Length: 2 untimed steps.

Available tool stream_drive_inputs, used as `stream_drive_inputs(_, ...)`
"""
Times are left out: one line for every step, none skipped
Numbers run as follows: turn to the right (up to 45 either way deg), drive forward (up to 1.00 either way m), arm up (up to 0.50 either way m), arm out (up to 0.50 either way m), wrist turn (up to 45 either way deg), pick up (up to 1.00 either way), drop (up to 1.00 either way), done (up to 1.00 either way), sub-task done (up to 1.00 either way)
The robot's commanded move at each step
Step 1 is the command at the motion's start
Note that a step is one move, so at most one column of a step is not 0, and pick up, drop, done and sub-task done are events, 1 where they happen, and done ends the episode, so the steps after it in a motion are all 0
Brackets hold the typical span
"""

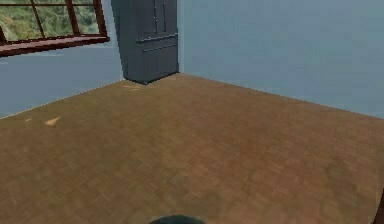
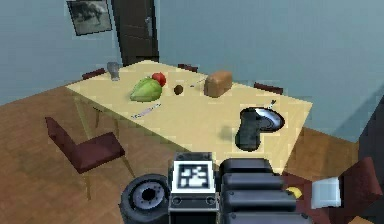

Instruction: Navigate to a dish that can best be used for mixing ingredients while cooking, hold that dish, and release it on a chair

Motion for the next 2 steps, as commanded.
stream_drive_inputs(-9.0,0.0,0.0,0.0,0.0,0.0,0.0,0.0,0.0)
stream_drive_inputs(0.0,0.25,0.0,0.0,0.0,0.0,0.0,0.0,0.0)
